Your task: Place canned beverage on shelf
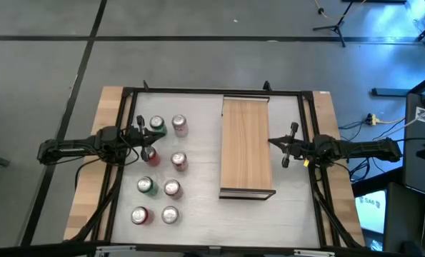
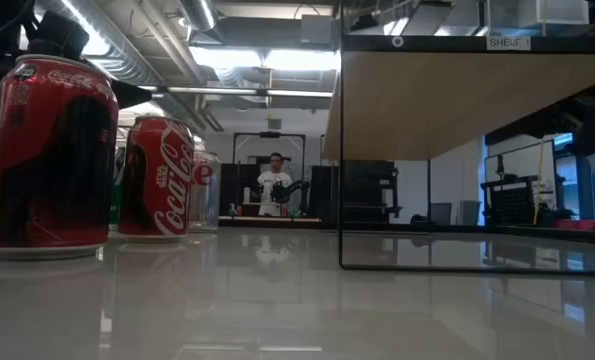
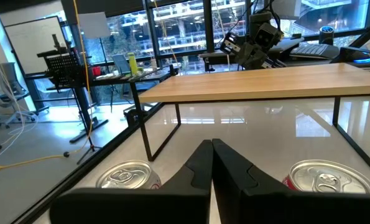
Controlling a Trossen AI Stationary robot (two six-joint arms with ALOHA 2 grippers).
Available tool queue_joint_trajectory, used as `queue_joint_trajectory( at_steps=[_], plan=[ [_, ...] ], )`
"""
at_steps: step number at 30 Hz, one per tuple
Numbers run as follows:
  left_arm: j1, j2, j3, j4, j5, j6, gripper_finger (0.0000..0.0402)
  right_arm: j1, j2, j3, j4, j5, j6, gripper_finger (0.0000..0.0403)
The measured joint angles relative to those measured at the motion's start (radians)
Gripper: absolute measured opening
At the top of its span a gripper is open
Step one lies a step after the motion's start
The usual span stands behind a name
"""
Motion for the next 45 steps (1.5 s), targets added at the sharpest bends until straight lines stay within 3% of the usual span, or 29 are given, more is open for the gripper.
queue_joint_trajectory(
  at_steps=[21,36,40,45],
  plan=[
    [0.000,0.000,0.000,0.000,0.000,0.000,0.0000,0.000,0.000,0.000,0.000,0.000,0.008,0.0001],
    [0.000,0.000,0.000,0.003,-0.013,-0.027,0.0001,0.000,0.000,0.000,0.000,0.000,0.242,0.0001],
    [0.000,0.000,0.000,0.044,-0.085,-0.131,0.0020,0.000,0.000,0.000,0.000,0.000,0.244,0.0001],
    [0.000,0.000,0.000,0.144,-0.133,-0.193,0.0074,0.000,0.000,0.000,0.000,0.000,0.244,0.0001]
  ],
)
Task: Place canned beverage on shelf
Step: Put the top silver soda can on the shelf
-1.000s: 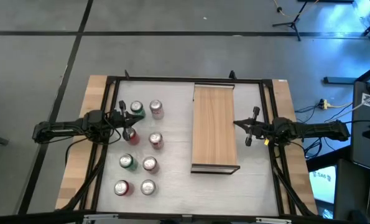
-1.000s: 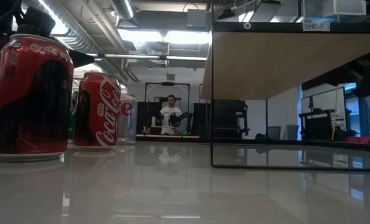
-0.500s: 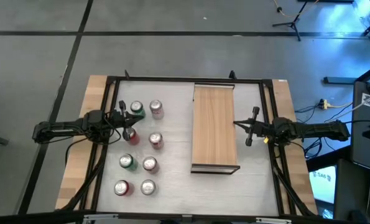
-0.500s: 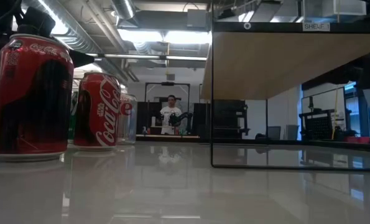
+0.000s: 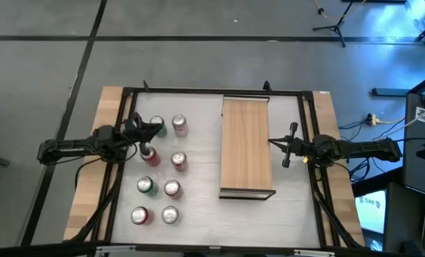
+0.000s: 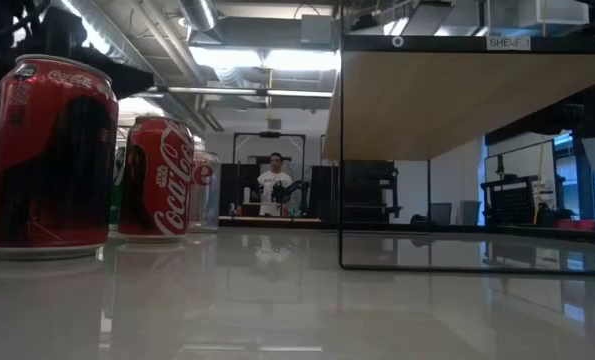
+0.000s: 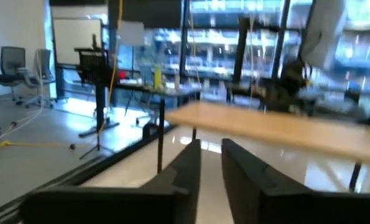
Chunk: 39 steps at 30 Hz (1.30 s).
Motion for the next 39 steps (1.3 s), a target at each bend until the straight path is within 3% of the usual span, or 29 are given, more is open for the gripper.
queue_joint_trajectory(
  at_steps=[9,15,28,34,39],
  plan=[
    [0.000,0.007,0.000,0.019,-0.057,-0.136,0.0190,0.000,0.000,0.000,0.001,0.000,0.000,0.0001],
    [0.000,0.007,0.000,0.037,-0.056,-0.214,0.0237,0.000,0.000,0.000,0.002,0.000,0.000,0.0001],
    [0.000,0.055,0.000,0.261,-0.049,-0.227,0.0249,0.000,0.000,0.000,0.003,-0.019,-0.007,0.0001],
    [0.000,0.218,0.035,0.395,-0.050,-0.226,0.0249,0.000,0.000,0.000,0.003,-0.023,-0.007,0.0001],
    [0.000,0.425,0.170,0.394,-0.056,-0.158,0.0249,0.000,0.000,0.000,0.003,-0.023,-0.008,0.0001]
  ],
)
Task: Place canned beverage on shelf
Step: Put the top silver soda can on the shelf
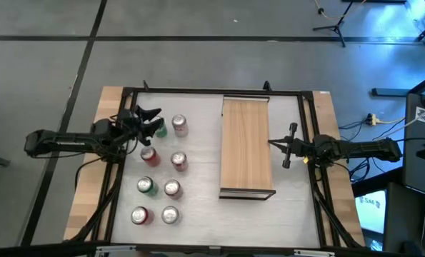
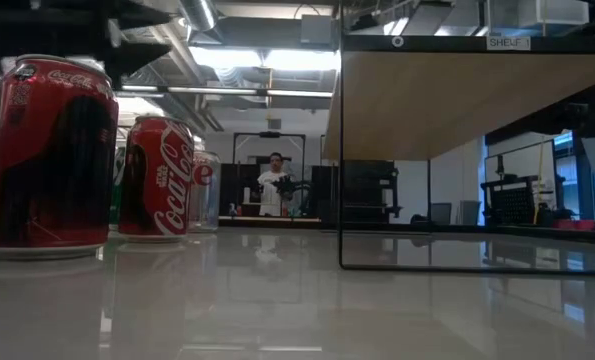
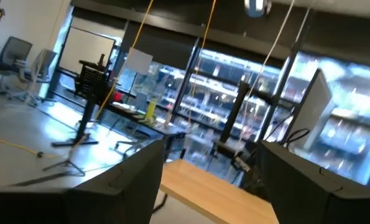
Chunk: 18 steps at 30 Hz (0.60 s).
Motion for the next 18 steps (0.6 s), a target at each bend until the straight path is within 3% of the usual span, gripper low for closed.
queue_joint_trajectory(
  at_steps=[6,14,18],
  plan=[
    [0.000,0.208,0.195,-0.045,-0.046,0.128,0.0249,0.000,0.000,0.000,0.000,-0.005,0.000,0.0001],
    [0.000,0.362,0.453,-0.321,-0.049,0.135,0.0249,0.000,0.000,-0.001,-0.004,-0.090,0.008,0.0001],
    [0.002,0.414,0.557,-0.424,-0.081,0.135,0.0249,0.000,0.000,-0.001,-0.004,-0.126,0.106,0.0001]
  ],
)
